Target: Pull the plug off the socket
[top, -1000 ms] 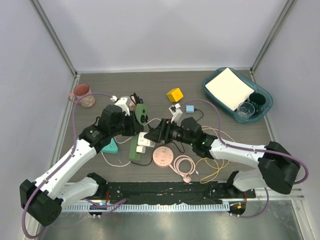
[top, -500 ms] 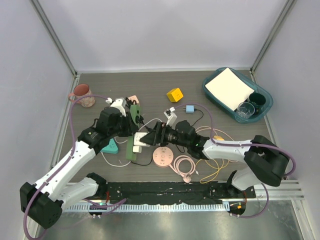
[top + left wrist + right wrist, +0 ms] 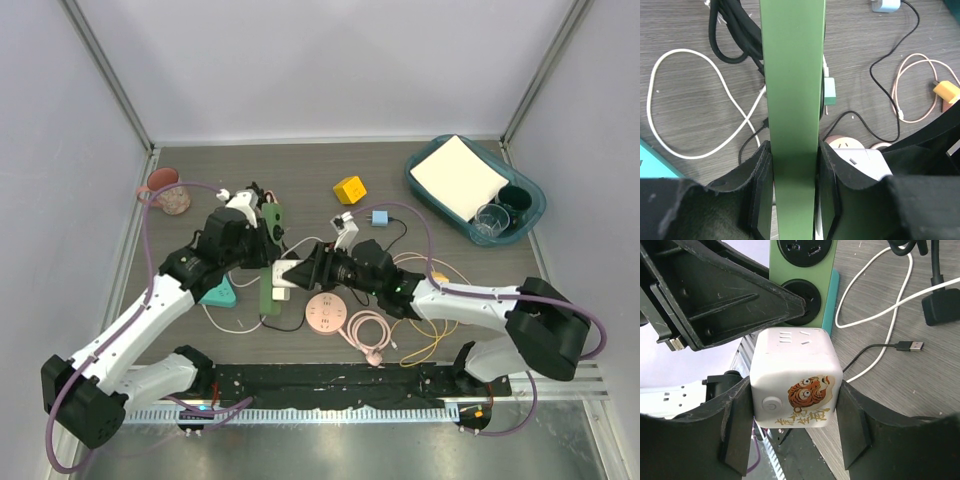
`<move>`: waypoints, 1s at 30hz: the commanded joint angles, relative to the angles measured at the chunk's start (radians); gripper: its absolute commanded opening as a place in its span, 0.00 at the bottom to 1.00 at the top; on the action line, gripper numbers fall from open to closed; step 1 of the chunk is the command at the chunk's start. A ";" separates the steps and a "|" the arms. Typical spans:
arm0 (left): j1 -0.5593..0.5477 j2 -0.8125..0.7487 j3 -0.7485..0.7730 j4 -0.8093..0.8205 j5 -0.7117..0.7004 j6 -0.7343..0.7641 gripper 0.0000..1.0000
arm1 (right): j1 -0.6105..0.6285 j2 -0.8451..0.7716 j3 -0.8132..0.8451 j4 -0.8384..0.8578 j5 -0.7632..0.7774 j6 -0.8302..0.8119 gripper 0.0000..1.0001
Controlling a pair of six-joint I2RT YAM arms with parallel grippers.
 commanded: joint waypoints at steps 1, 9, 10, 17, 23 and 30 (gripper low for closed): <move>0.025 0.016 0.054 -0.027 -0.201 0.098 0.00 | -0.006 -0.127 0.010 0.001 0.048 -0.100 0.01; 0.027 -0.021 0.028 0.014 -0.172 0.122 0.00 | -0.110 -0.087 -0.102 0.257 -0.167 0.051 0.01; 0.027 -0.019 0.030 0.017 -0.162 0.125 0.00 | -0.126 -0.086 -0.113 0.300 -0.207 0.063 0.01; 0.025 0.013 0.037 0.013 -0.129 0.133 0.00 | -0.121 -0.145 -0.025 0.057 -0.188 -0.052 0.01; 0.027 0.035 0.045 -0.006 -0.166 0.135 0.00 | -0.043 -0.191 0.091 -0.241 -0.025 -0.195 0.01; 0.027 0.045 0.050 -0.016 -0.183 0.138 0.00 | -0.103 -0.228 -0.022 -0.098 -0.095 -0.115 0.01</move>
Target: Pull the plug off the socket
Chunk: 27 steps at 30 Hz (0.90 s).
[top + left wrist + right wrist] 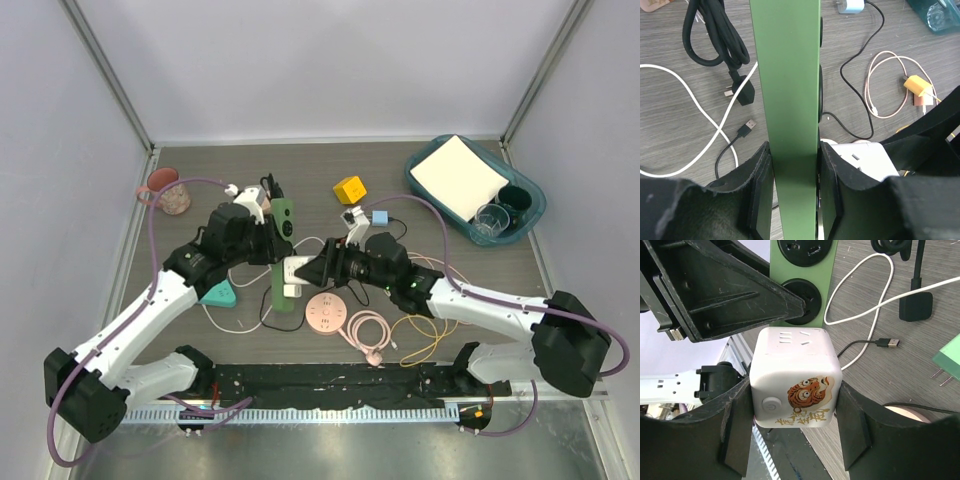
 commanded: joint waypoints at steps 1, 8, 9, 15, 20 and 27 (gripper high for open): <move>0.044 0.009 0.024 -0.074 -0.266 0.146 0.00 | -0.069 -0.089 -0.071 0.203 -0.116 0.030 0.01; 0.044 0.001 0.013 -0.059 -0.257 0.146 0.00 | -0.112 -0.049 -0.117 0.333 -0.203 0.110 0.01; 0.043 0.006 0.016 -0.065 -0.260 0.144 0.00 | -0.099 -0.055 -0.096 0.281 -0.181 0.054 0.01; 0.044 0.039 0.028 -0.087 -0.280 0.138 0.00 | 0.016 -0.072 0.089 -0.085 0.052 -0.135 0.01; 0.043 0.053 0.028 -0.094 -0.298 0.136 0.00 | 0.018 -0.084 0.096 -0.129 0.084 -0.152 0.01; 0.044 0.056 0.030 -0.100 -0.308 0.137 0.00 | -0.137 -0.105 -0.077 0.173 -0.161 0.059 0.01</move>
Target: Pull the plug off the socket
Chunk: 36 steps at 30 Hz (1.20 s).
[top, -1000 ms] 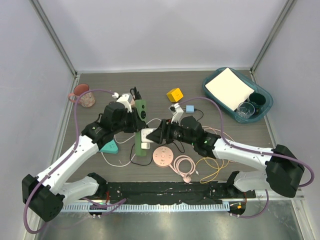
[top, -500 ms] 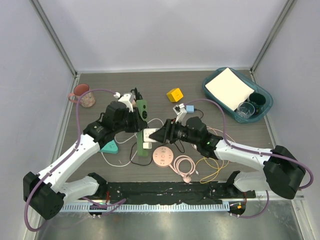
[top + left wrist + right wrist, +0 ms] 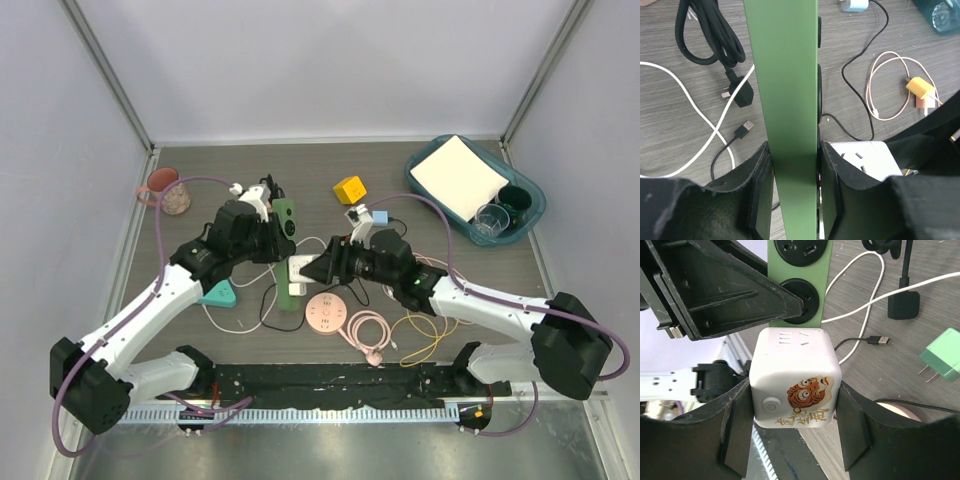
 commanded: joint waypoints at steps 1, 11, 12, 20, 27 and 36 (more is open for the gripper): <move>0.054 0.007 0.011 -0.104 -0.294 0.157 0.00 | -0.121 -0.095 -0.108 0.278 -0.184 0.113 0.01; 0.056 0.041 0.015 -0.100 -0.277 0.141 0.00 | -0.083 -0.086 0.043 0.059 -0.121 -0.017 0.01; 0.056 0.034 0.011 -0.096 -0.276 0.138 0.00 | -0.090 -0.084 0.054 0.014 -0.101 -0.029 0.01; 0.056 -0.087 -0.021 -0.021 -0.233 0.141 0.00 | -0.239 0.064 0.130 -0.059 -0.044 -0.086 0.01; 0.056 -0.113 -0.015 -0.007 -0.263 0.161 0.00 | -0.368 0.347 0.270 0.030 -0.094 -0.049 0.06; 0.057 -0.131 -0.015 -0.013 -0.303 0.159 0.00 | -0.379 0.684 0.497 0.070 -0.068 0.017 0.31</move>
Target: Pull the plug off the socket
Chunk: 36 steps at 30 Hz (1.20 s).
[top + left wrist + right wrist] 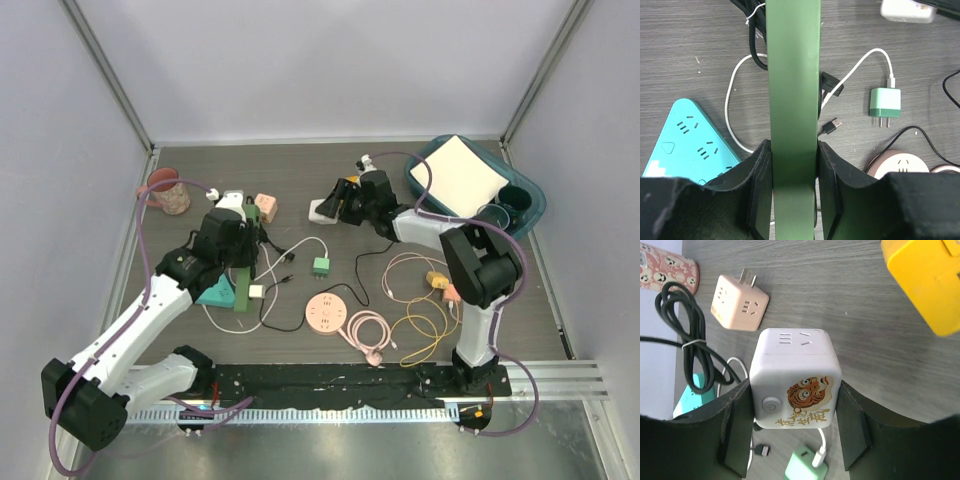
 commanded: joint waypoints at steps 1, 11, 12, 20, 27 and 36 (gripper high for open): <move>-0.001 -0.046 0.031 0.100 -0.068 0.018 0.00 | -0.001 0.082 0.080 0.108 -0.001 0.052 0.34; -0.003 -0.040 0.025 0.099 -0.050 0.016 0.00 | -0.032 0.087 0.123 0.013 -0.004 0.025 0.96; -0.001 -0.042 0.022 0.102 -0.045 0.013 0.00 | -0.034 0.067 0.126 -0.013 0.009 0.012 0.97; -0.001 -0.022 -0.003 0.120 0.021 -0.070 0.00 | -0.029 -0.239 0.006 -0.118 -0.024 -0.023 0.94; 0.002 -0.025 -0.009 0.137 0.041 -0.074 0.00 | 0.139 -0.442 -0.239 0.093 -0.123 0.069 0.90; 0.003 -0.046 -0.024 0.155 0.062 -0.085 0.00 | 0.403 -0.479 -0.367 0.264 -0.014 0.193 0.87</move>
